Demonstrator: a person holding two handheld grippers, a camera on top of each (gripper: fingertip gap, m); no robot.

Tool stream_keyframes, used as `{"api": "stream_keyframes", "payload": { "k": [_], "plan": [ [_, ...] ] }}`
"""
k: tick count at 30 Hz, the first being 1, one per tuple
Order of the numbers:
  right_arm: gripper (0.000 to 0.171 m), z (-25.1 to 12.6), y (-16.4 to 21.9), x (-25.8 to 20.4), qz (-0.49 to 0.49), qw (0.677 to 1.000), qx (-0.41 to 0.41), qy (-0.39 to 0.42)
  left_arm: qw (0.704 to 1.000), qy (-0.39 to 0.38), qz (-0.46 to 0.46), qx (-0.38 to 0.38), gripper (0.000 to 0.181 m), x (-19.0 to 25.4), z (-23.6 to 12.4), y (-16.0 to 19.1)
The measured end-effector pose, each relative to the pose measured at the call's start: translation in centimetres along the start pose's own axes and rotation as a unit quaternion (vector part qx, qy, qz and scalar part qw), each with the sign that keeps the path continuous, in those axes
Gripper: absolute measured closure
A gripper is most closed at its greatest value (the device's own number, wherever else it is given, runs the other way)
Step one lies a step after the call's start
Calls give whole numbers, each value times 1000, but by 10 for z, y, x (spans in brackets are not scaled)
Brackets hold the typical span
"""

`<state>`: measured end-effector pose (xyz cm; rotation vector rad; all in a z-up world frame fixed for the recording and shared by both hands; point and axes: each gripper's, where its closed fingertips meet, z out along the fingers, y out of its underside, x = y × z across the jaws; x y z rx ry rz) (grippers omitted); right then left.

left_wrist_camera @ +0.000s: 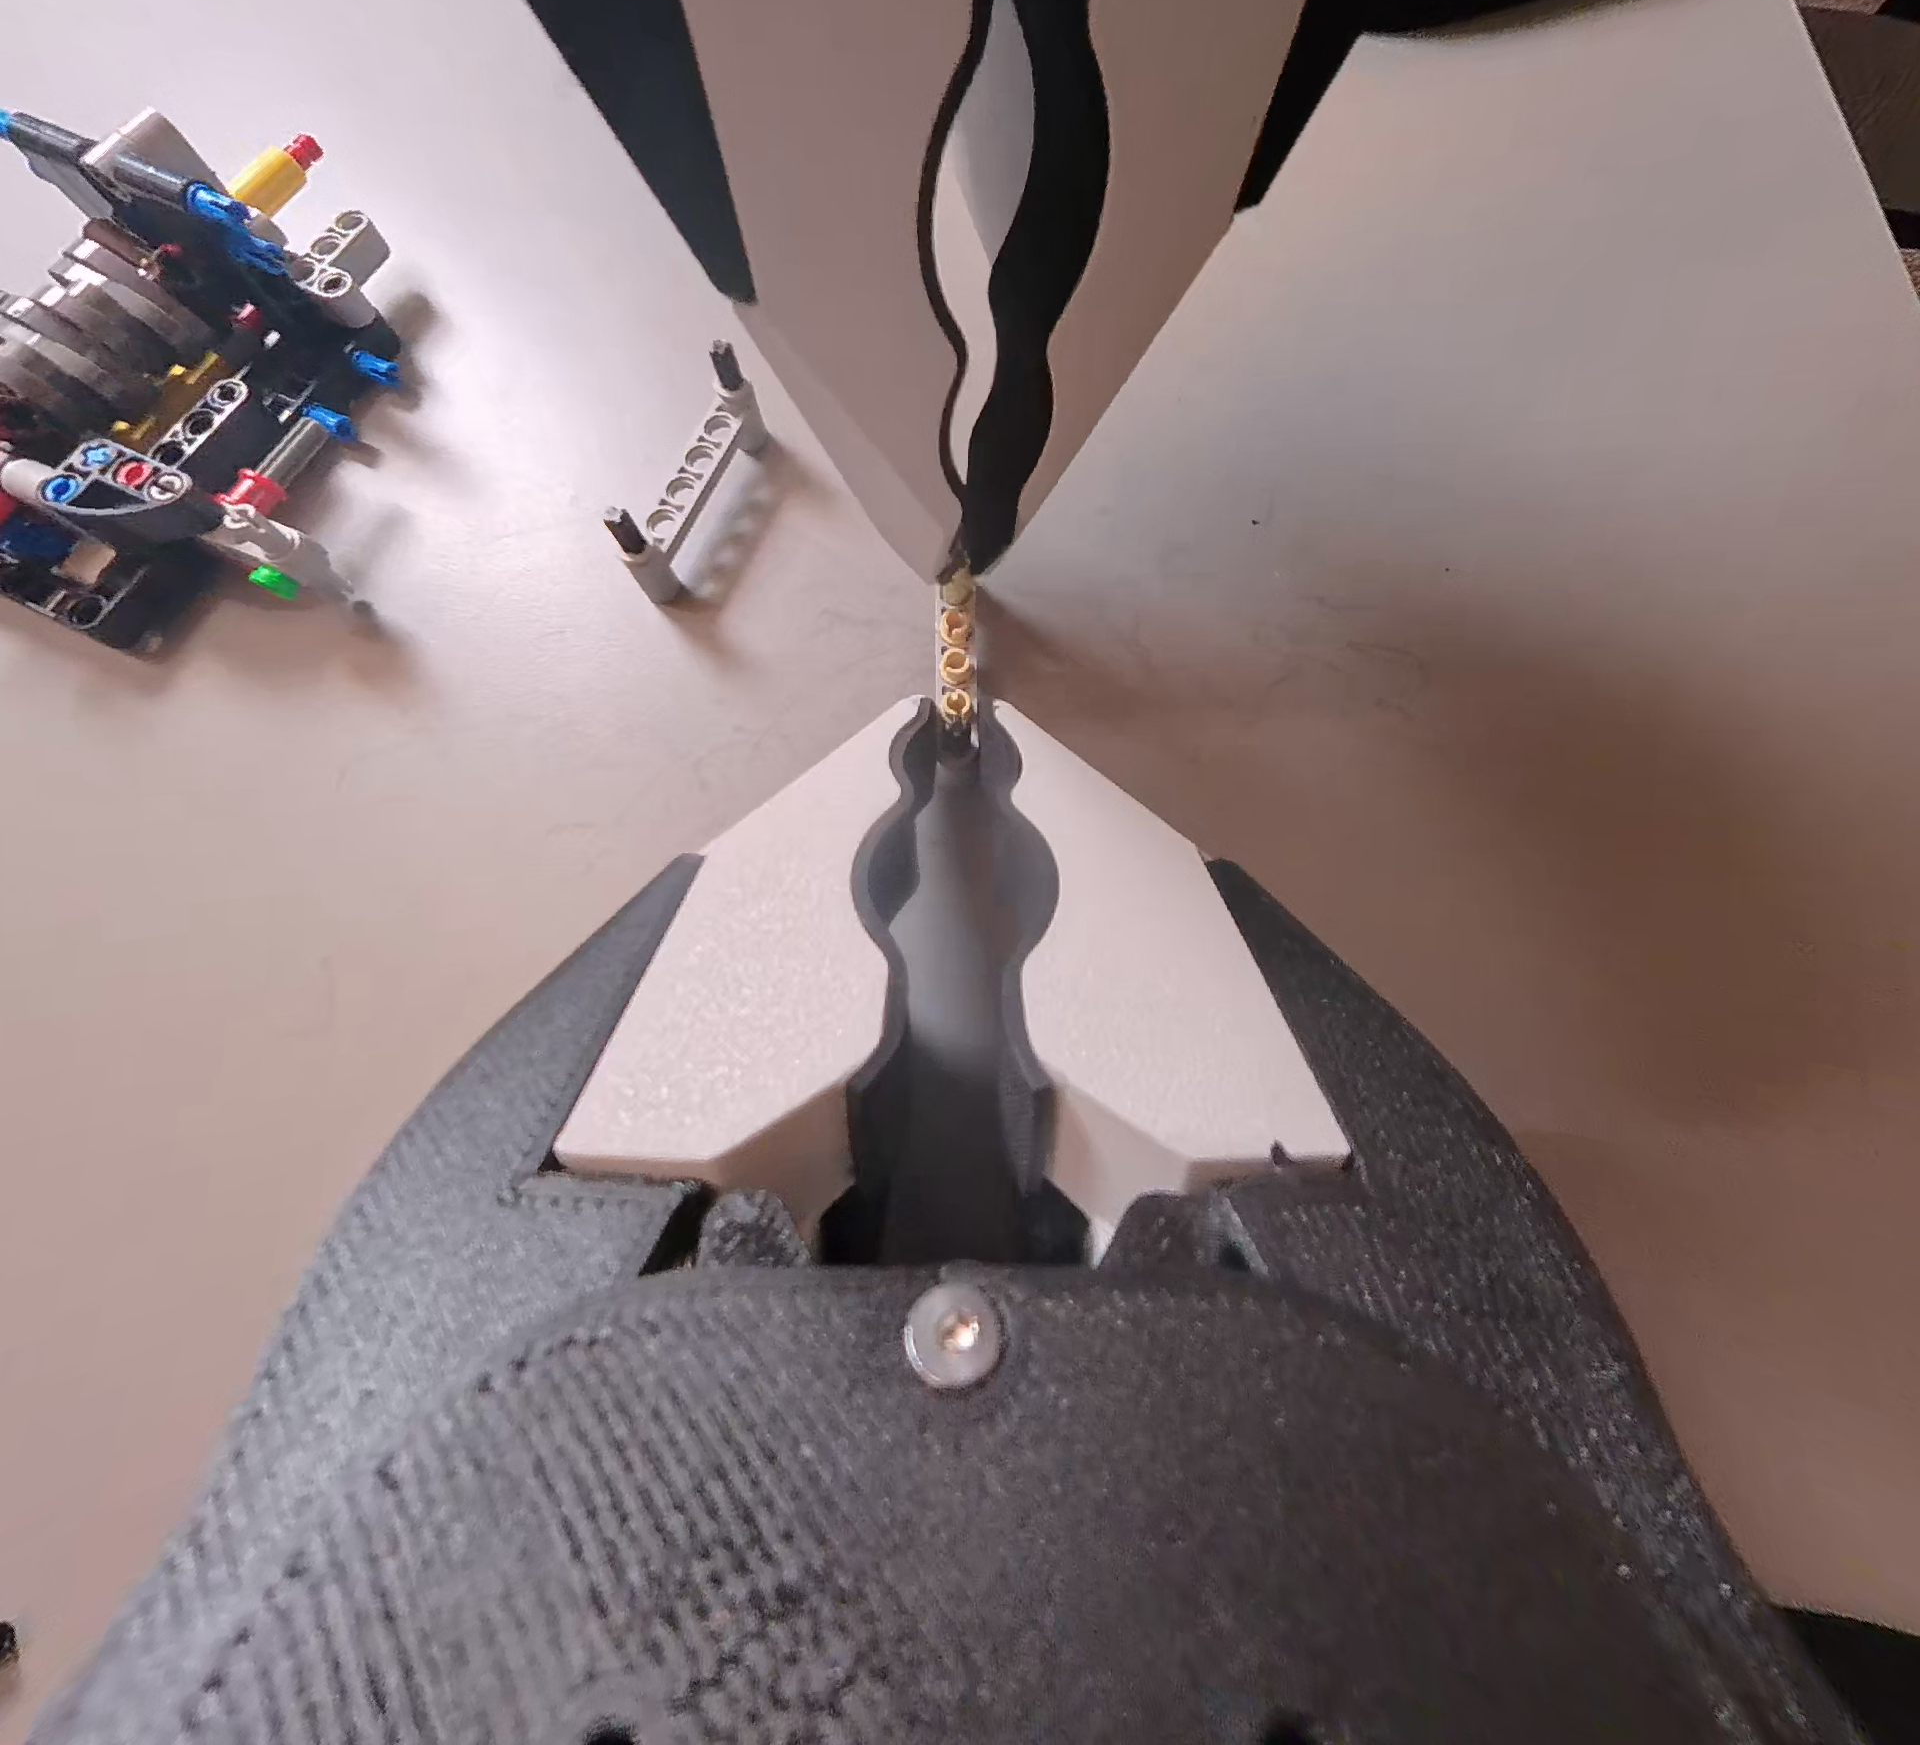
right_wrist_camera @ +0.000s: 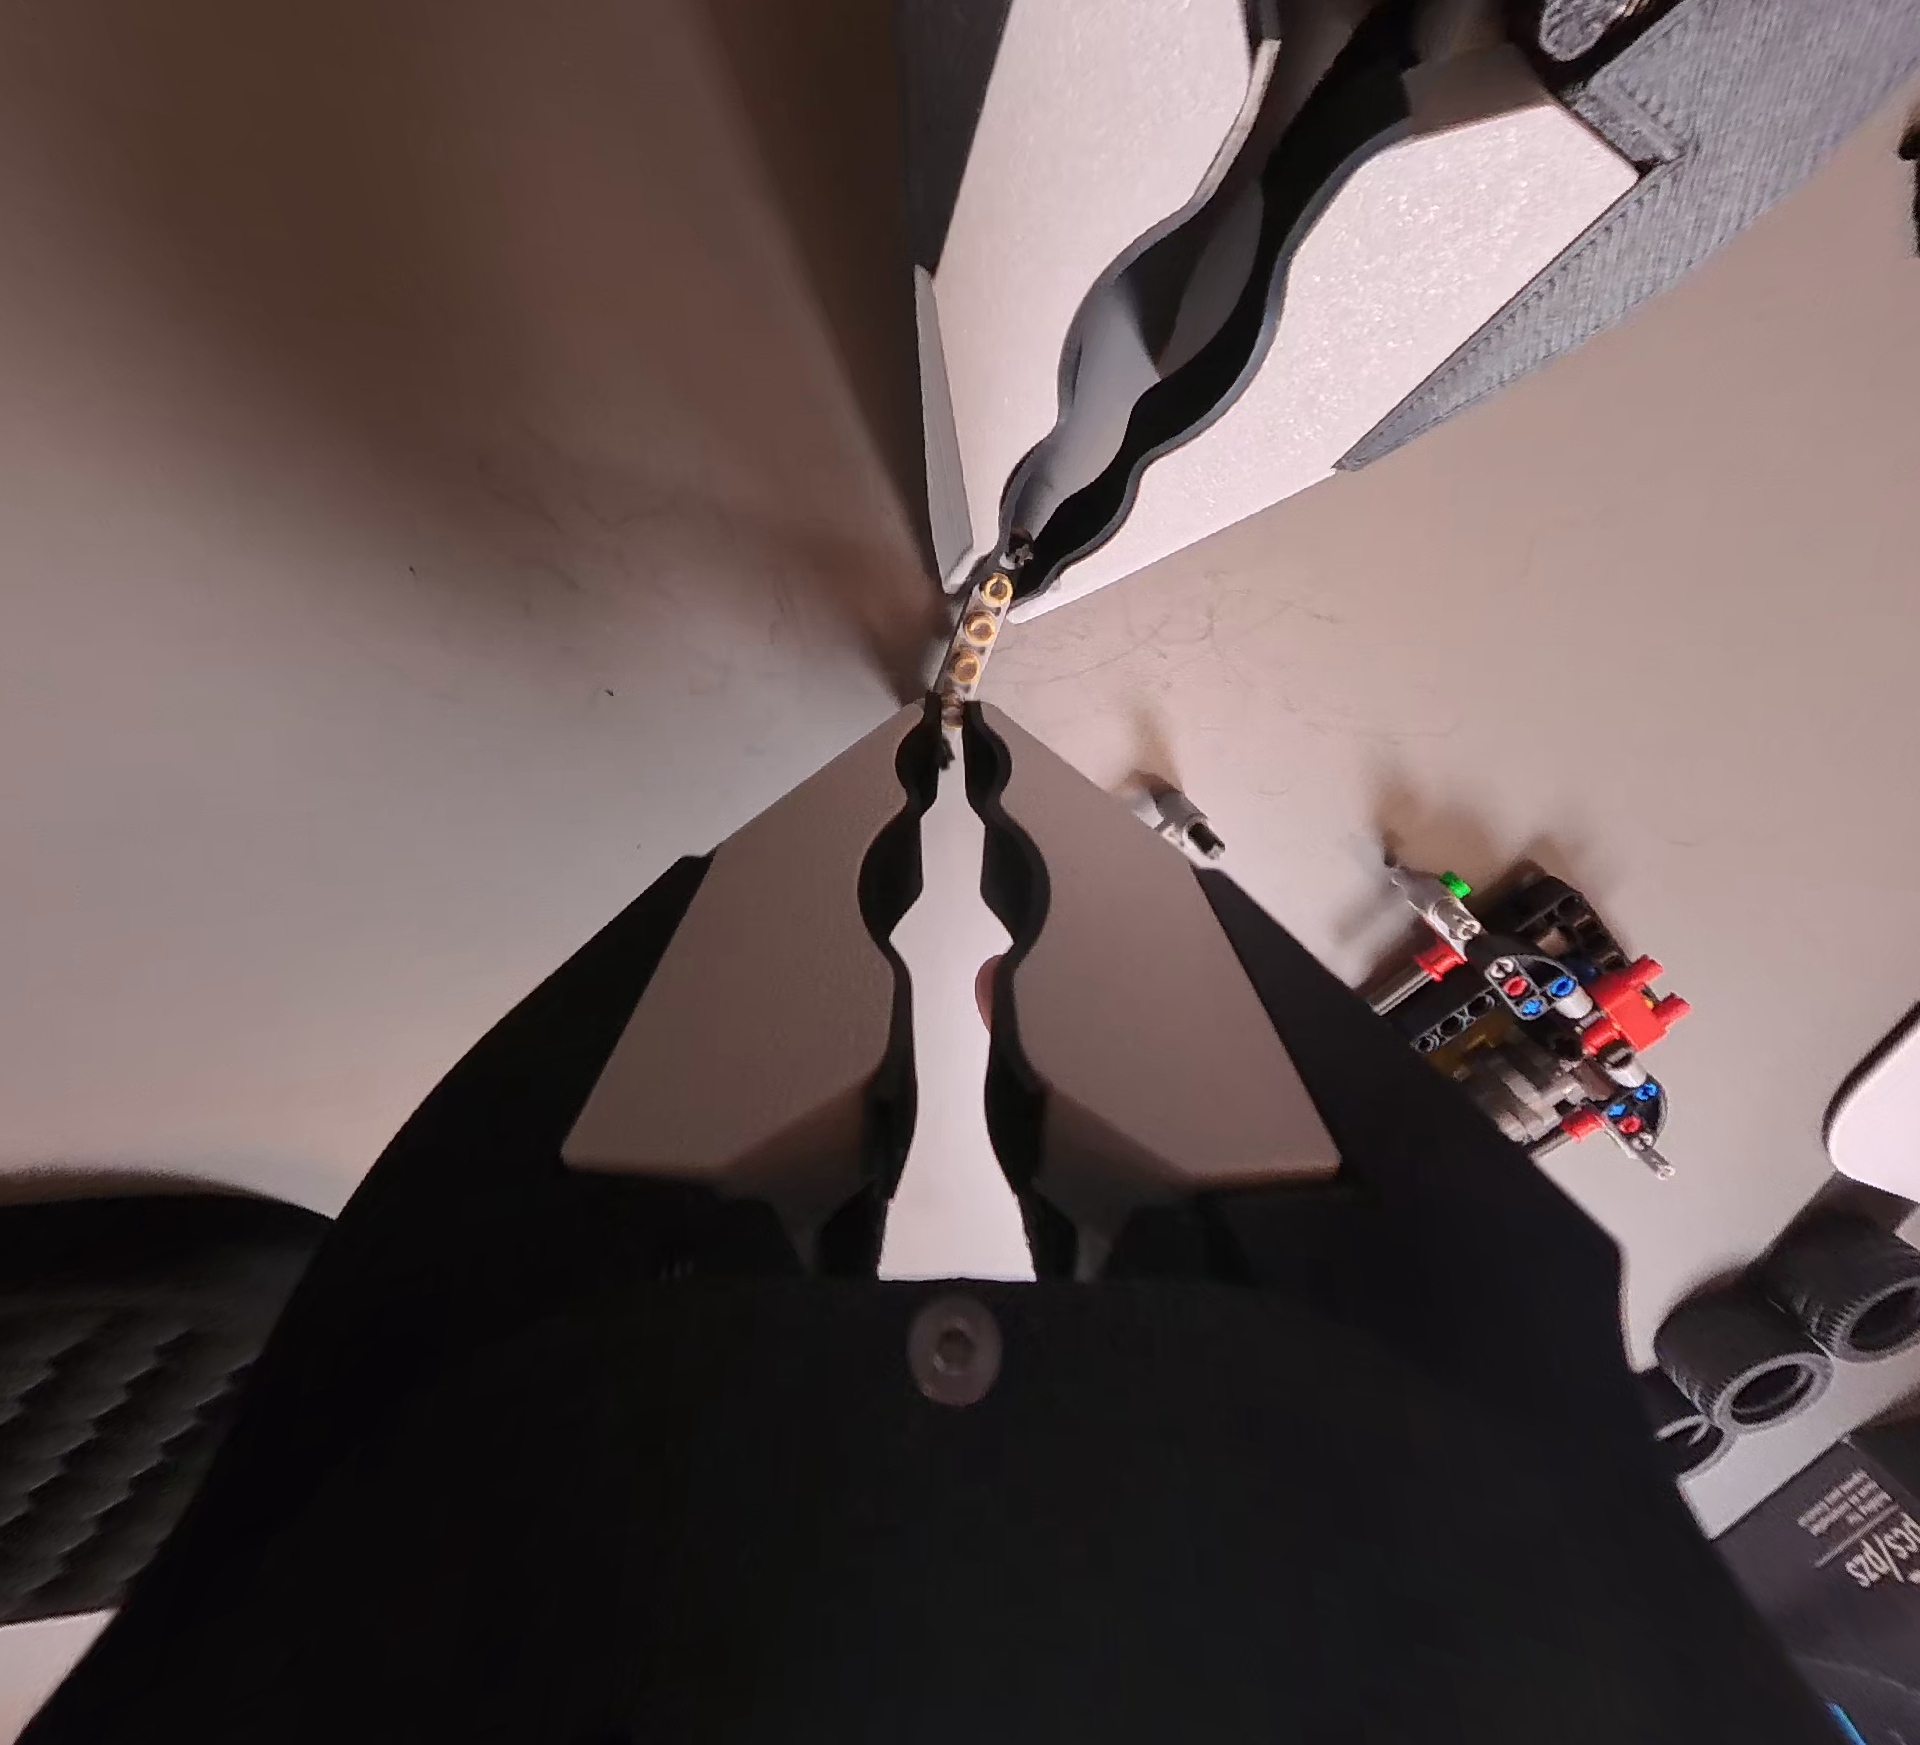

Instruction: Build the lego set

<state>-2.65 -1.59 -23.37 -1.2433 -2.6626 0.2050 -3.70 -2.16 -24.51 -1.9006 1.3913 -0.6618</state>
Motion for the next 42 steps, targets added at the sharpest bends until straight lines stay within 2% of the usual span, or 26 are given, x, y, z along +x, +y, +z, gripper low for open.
{"api": "stream_keyframes", "payload": {
  "k": [5, 14, 20, 22, 24, 26, 31, 35, 42],
  "plan": [
    [168, 0, 0, -1, 19, 1000, 13, -7, 1000, 2, 3, 0, 175, 1, 0, 0],
    [169, 5, -1, -3, -4, 1000, -10, -13, 1000, 5, 7, 0, 175, 2, 0, 0],
    [169, 5, -1, -4, 31, 999, -10, -24, 1000, 6, 5, 0, 175, 2, 0, 0],
    [168, 5, -1, -2, 31, 999, -11, -14, 1000, 6, 4, 0, 175, 2, 0, 0],
    [156, 1, -3, -5, 33, 999, 2, -6, 1000, 6, 4, 0, 175, 2, -1, 1],
    [153, -5, -9, -8, 35, 999, 21, 8, 1000, 6, 3, 0, 175, 2, -1, 0],
    [151, -3, -3, -10, 16, 995, 12, 94, 1000, 8, 1, 0, 175, 2, -1, 0],
    [153, 4, -2, -10, 7, 991, 20, 129, 1000, 7, 2, 0, 175, 2, -1, 0],
    [158, 4, -3, -7, 15, 989, 28, 146, 999, 24, -33, 6, 175, 3, -3, 0]
  ]
}}
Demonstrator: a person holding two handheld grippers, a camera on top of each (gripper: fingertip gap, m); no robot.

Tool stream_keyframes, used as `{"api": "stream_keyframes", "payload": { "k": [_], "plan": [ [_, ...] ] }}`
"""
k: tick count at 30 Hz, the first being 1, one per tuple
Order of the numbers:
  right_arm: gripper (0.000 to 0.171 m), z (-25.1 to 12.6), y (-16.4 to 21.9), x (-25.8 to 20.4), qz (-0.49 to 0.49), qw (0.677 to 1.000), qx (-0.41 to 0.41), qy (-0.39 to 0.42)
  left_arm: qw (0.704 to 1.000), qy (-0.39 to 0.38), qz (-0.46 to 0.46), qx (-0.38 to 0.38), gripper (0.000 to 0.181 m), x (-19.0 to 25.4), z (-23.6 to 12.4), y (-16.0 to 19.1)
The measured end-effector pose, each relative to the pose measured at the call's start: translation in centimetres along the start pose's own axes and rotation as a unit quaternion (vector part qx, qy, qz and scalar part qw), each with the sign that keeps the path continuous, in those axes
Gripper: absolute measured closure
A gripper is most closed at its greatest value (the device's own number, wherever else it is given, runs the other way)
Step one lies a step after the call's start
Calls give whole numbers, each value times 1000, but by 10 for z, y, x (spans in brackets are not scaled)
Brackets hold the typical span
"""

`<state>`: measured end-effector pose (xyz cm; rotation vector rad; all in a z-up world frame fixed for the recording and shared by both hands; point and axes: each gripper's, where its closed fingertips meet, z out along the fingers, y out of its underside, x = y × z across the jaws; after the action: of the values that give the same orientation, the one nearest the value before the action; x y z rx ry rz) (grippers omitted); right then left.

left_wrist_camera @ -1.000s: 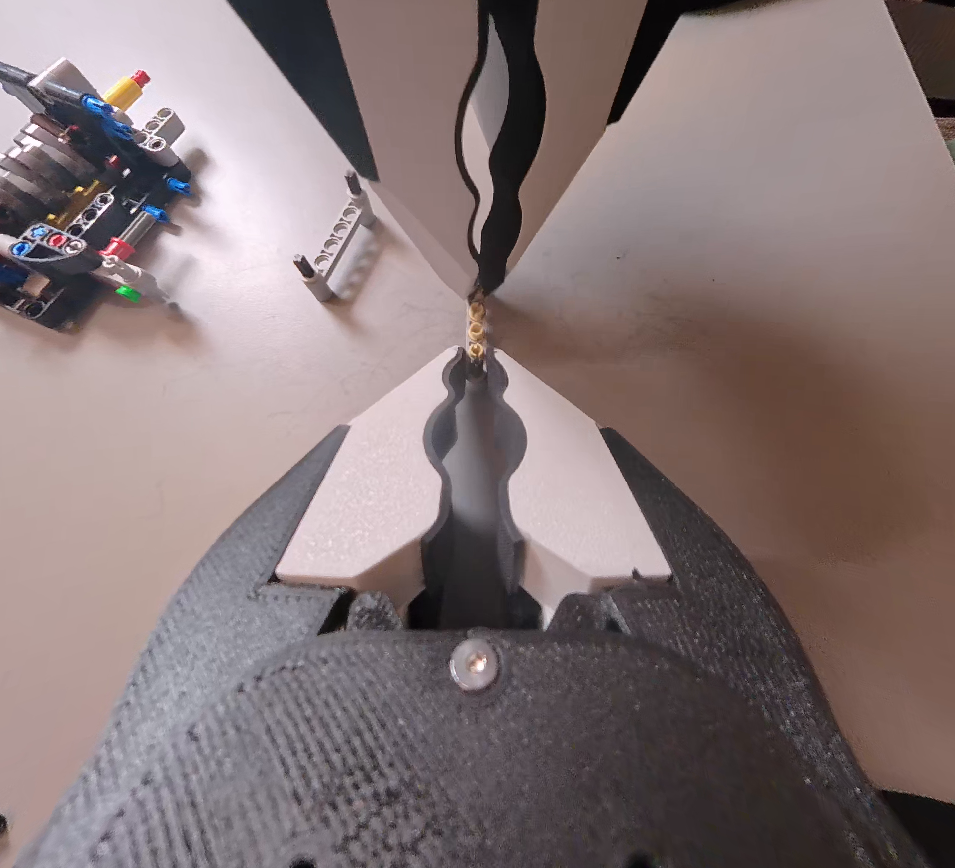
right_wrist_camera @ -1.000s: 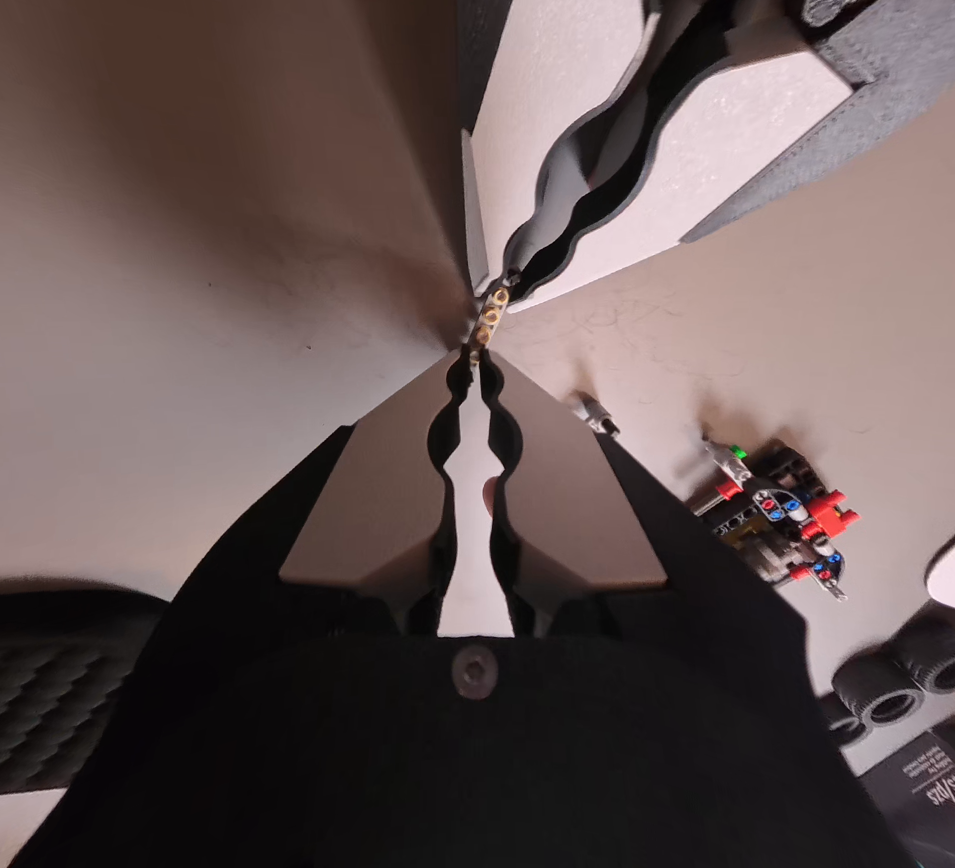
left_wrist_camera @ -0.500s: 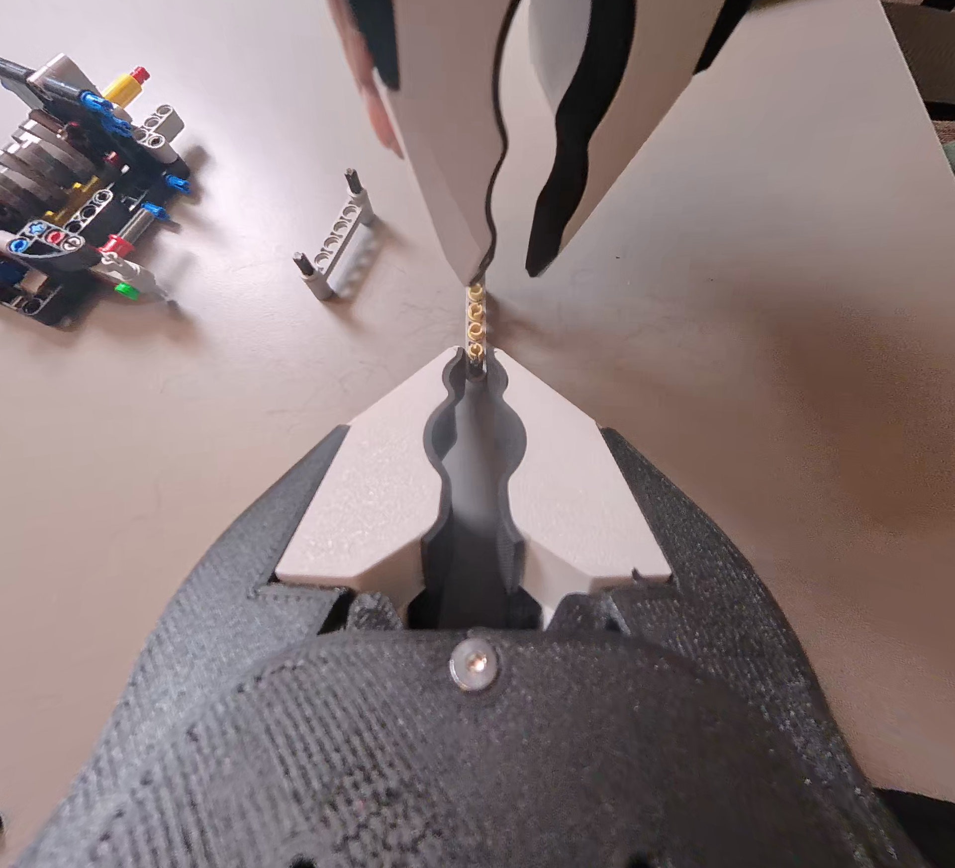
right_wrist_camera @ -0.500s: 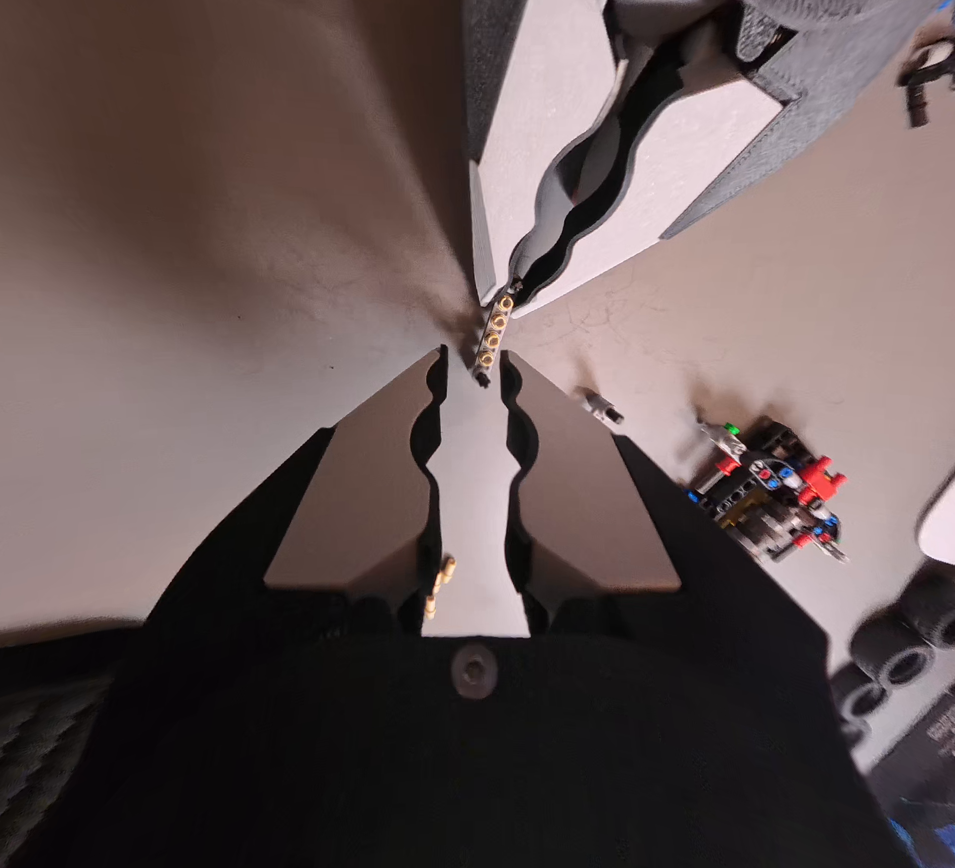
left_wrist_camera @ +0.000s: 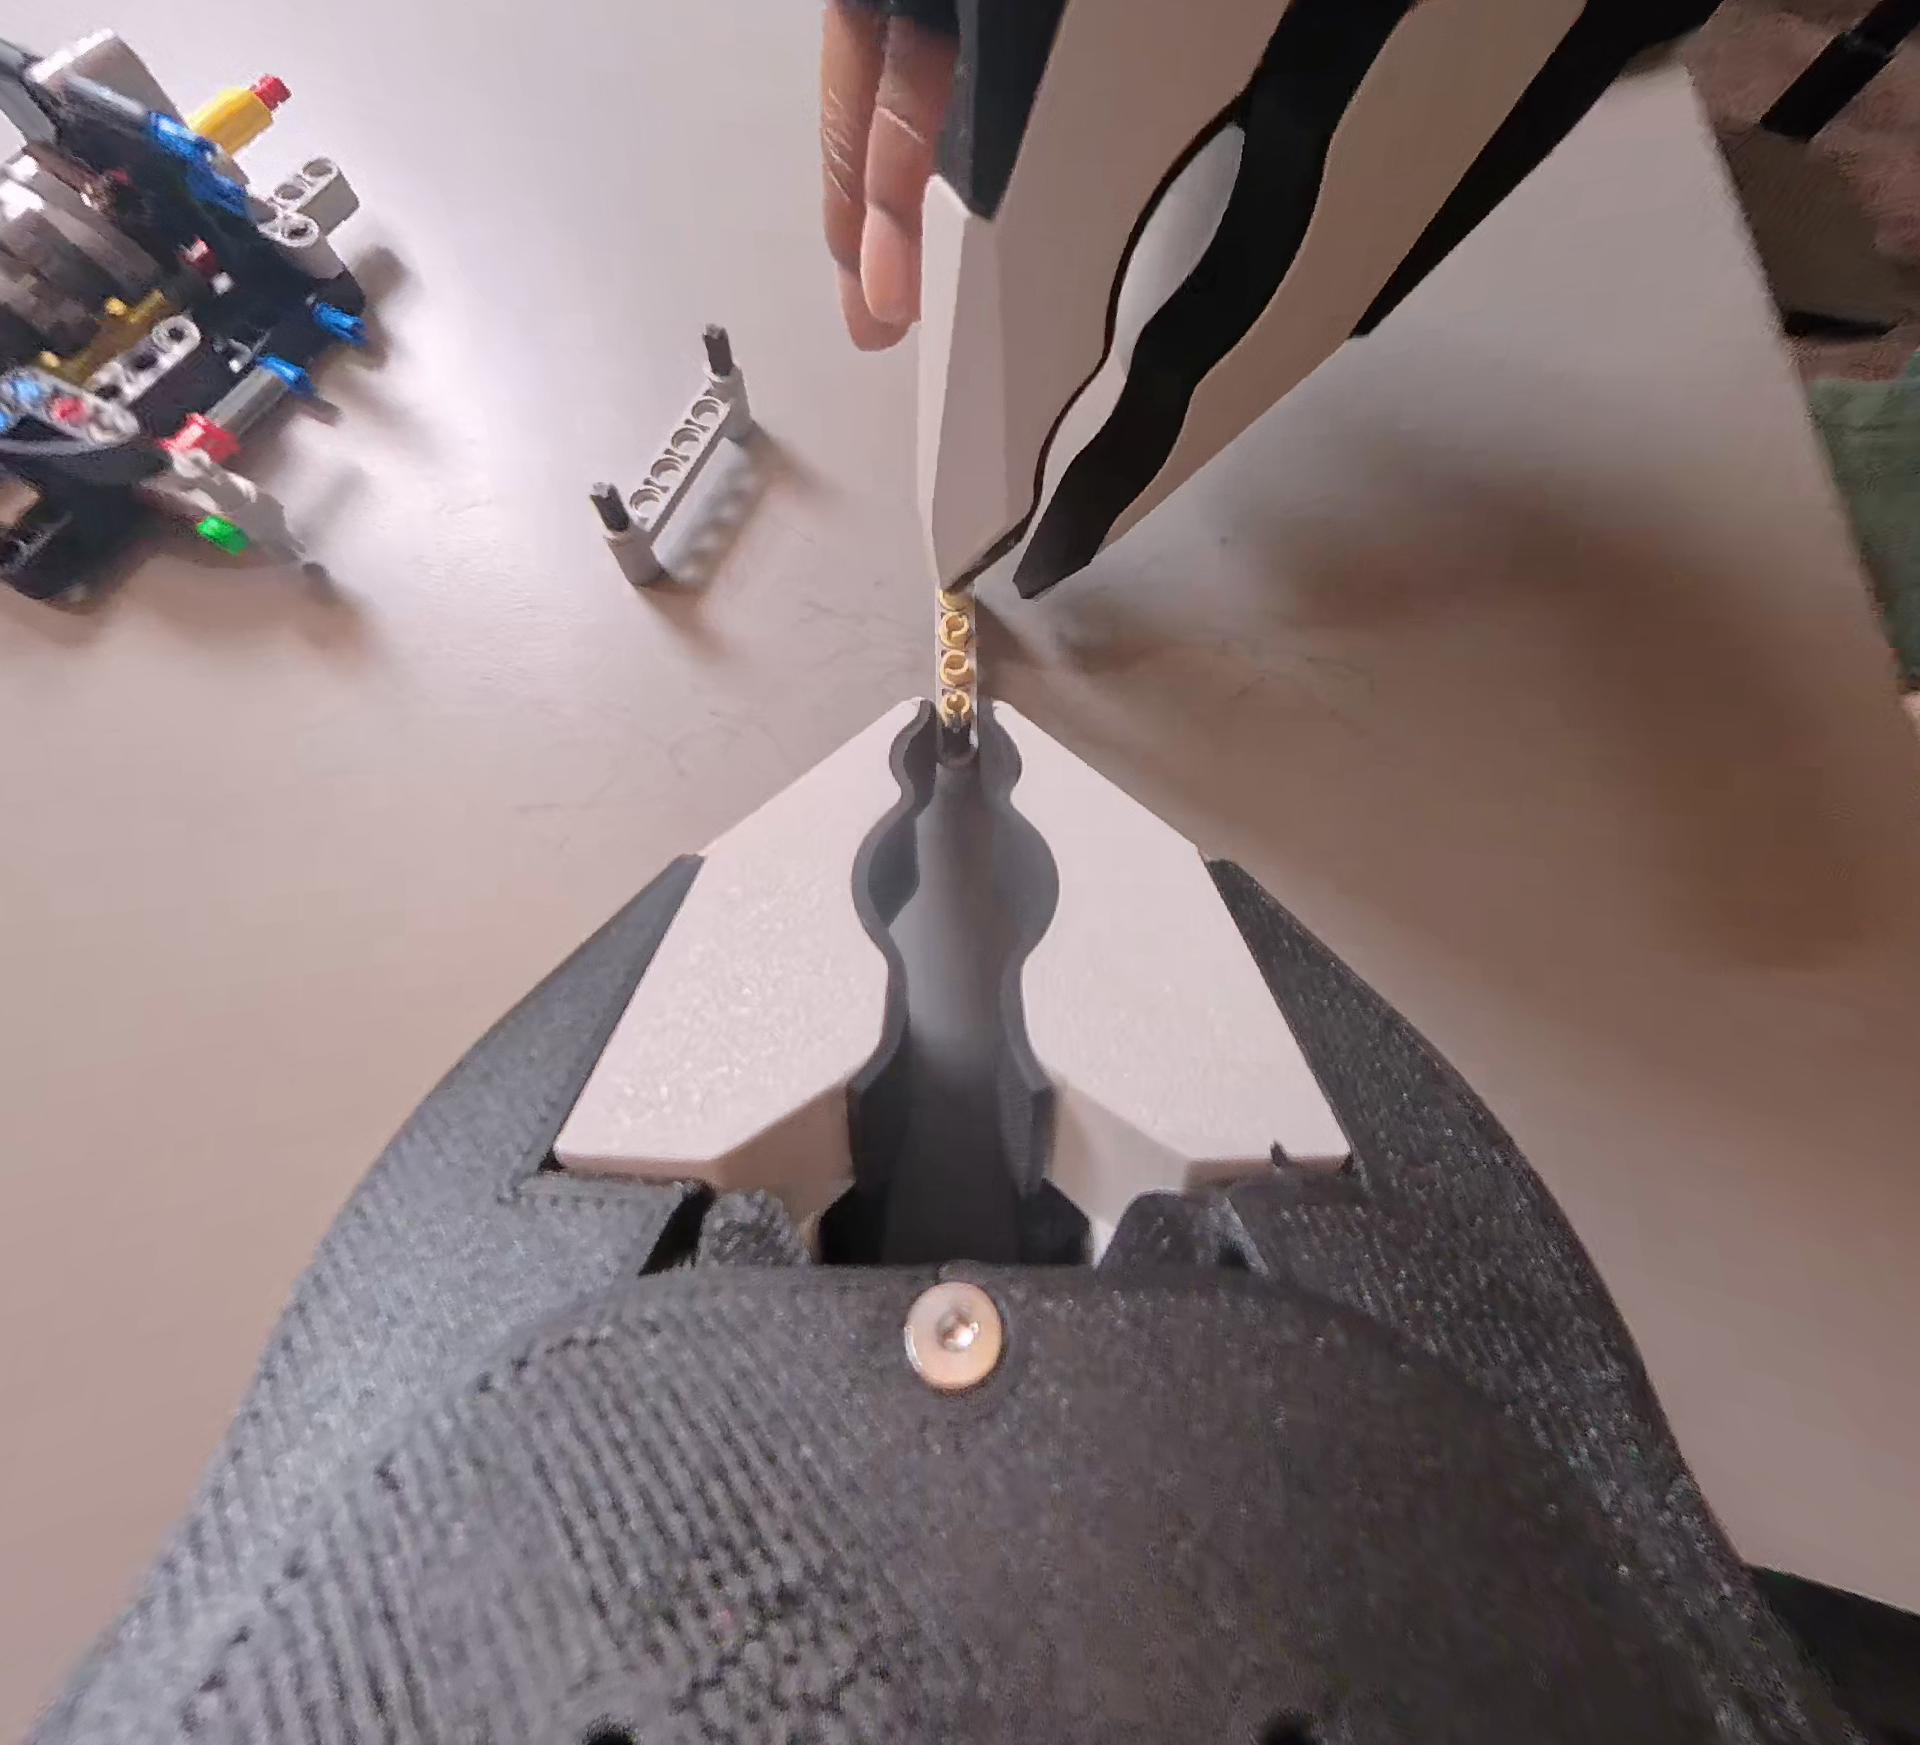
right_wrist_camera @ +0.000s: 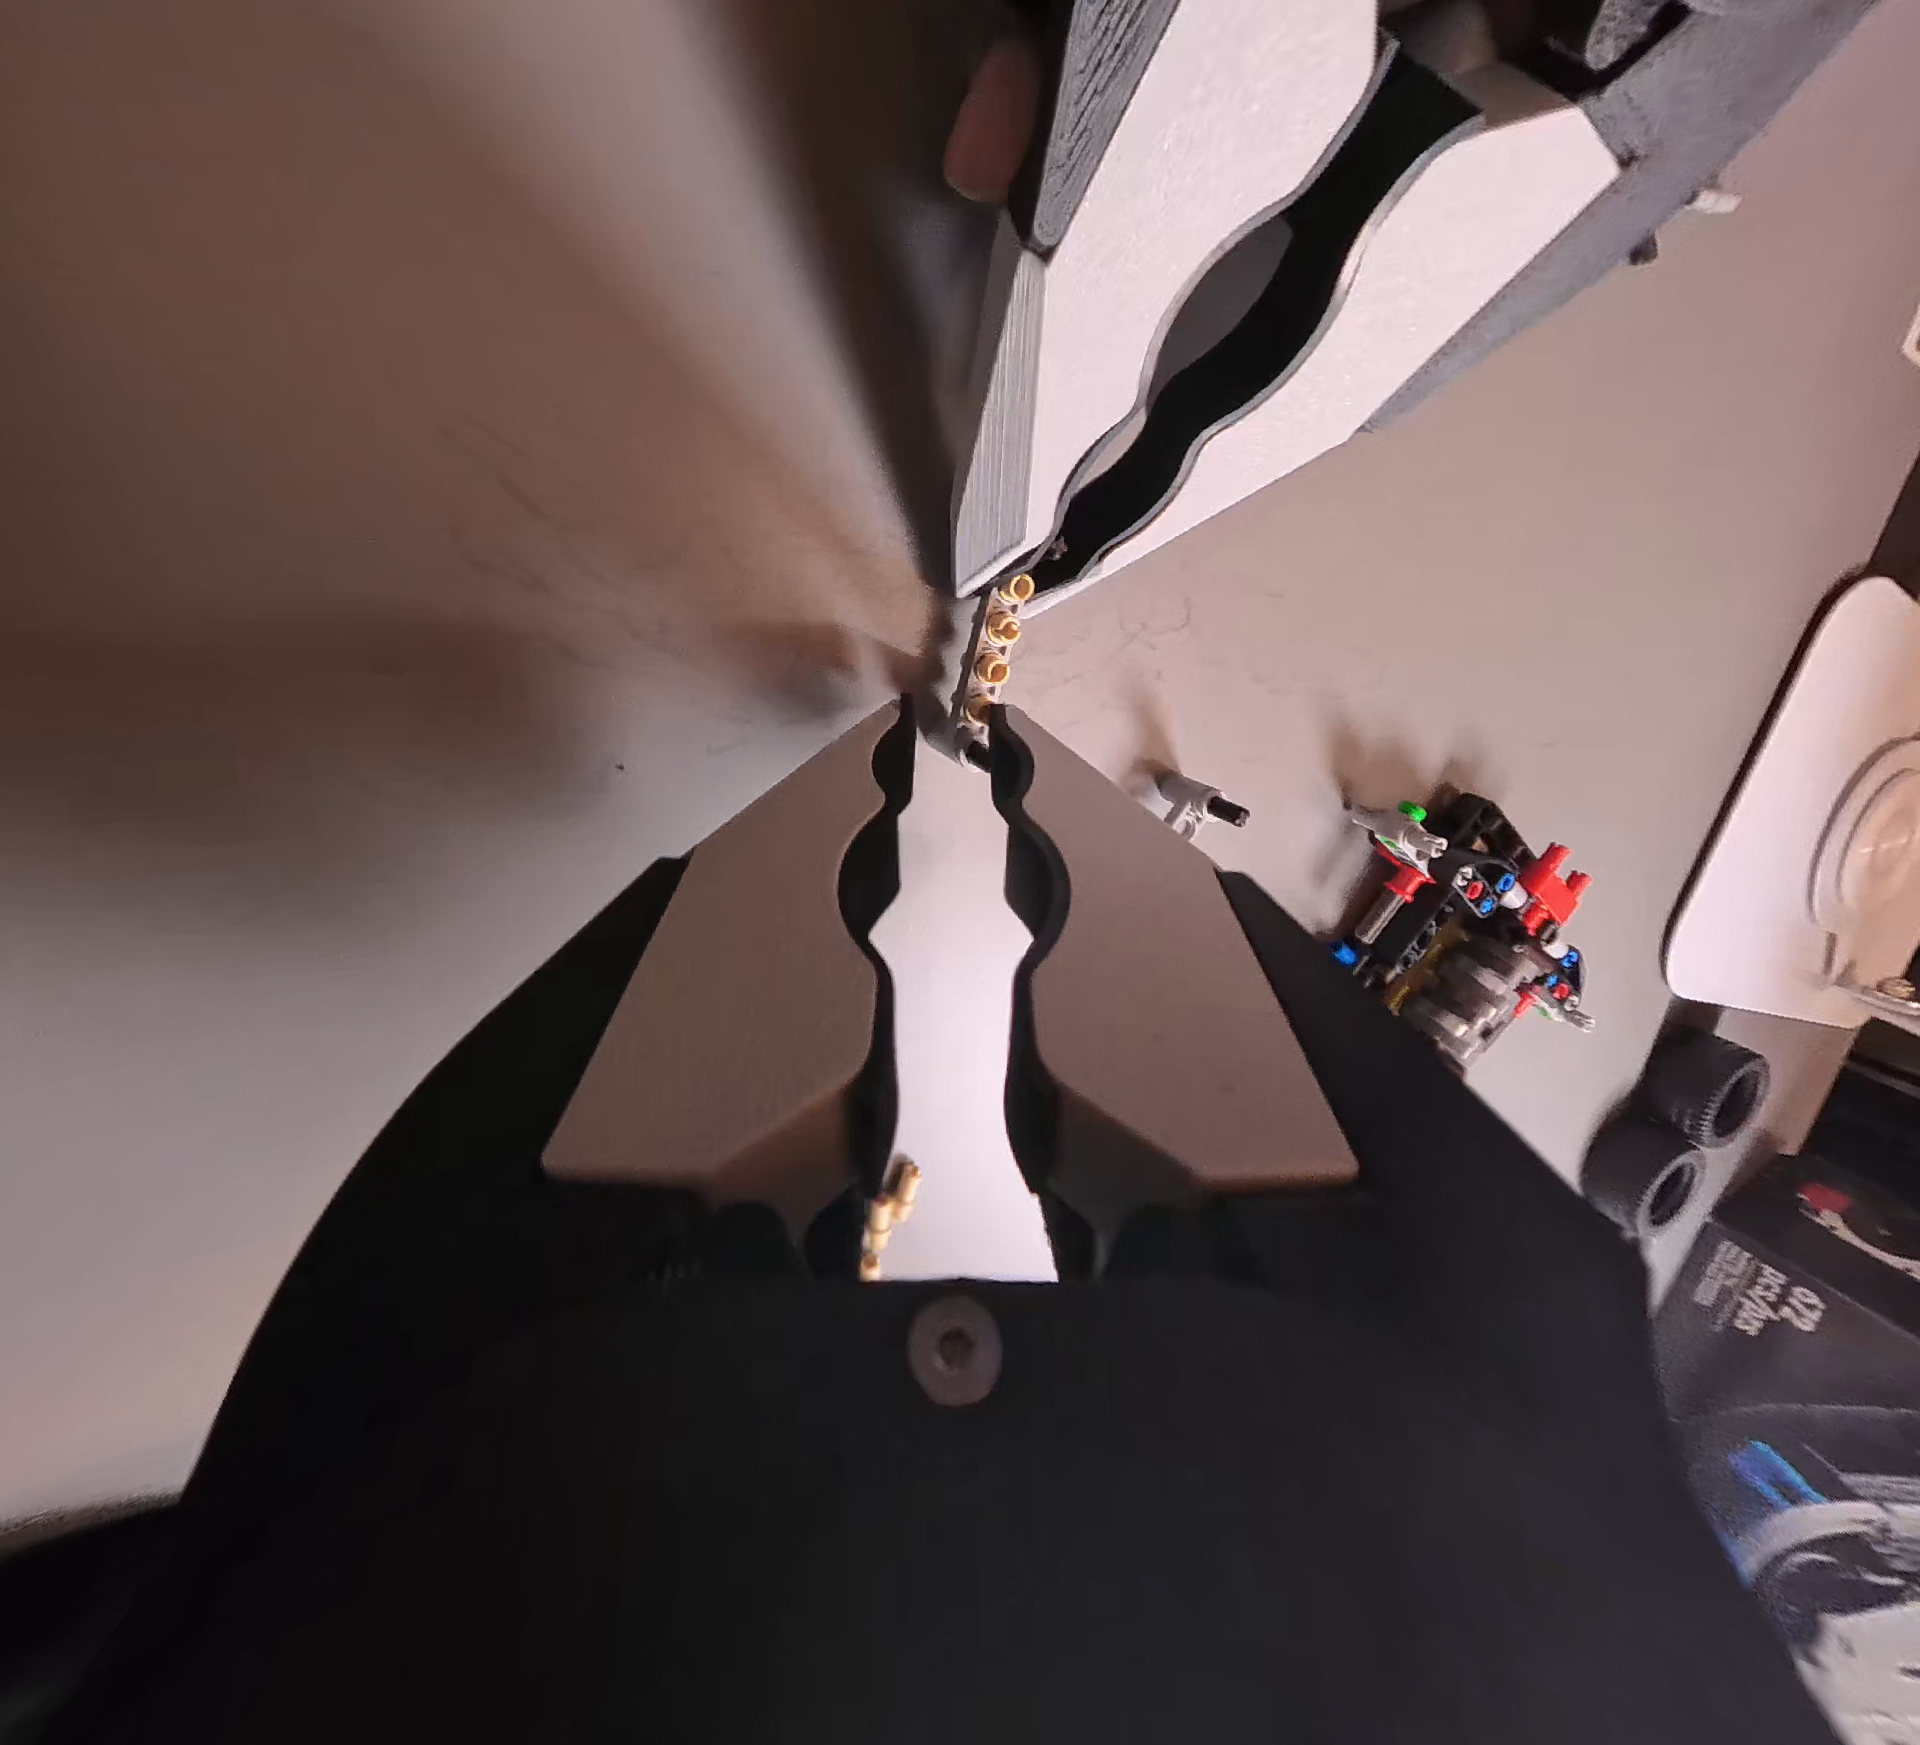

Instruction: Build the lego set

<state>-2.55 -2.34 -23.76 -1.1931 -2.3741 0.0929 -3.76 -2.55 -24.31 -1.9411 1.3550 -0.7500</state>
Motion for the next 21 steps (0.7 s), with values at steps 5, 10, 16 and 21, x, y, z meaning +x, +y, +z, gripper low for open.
{"api": "stream_keyframes", "payload": {
  "k": [5, 10, 16, 21],
  "plan": [
    [148, -19, -10, 11, 77, 993, 83, 17, 984, 102, -138, 58, 175, 10, -12, -12],
    [137, -38, -11, 7, 98, 982, 154, 44, 949, 201, -214, 112, 175, 22, -25, -30],
    [137, -50, -20, 6, 77, 969, 206, 112, 894, 309, -287, 152, 176, 35, -41, -45],
    [137, -60, -29, 5, 77, 961, 237, 124, 868, 353, -309, 161, 175, 44, -46, -50]
  ]
}}
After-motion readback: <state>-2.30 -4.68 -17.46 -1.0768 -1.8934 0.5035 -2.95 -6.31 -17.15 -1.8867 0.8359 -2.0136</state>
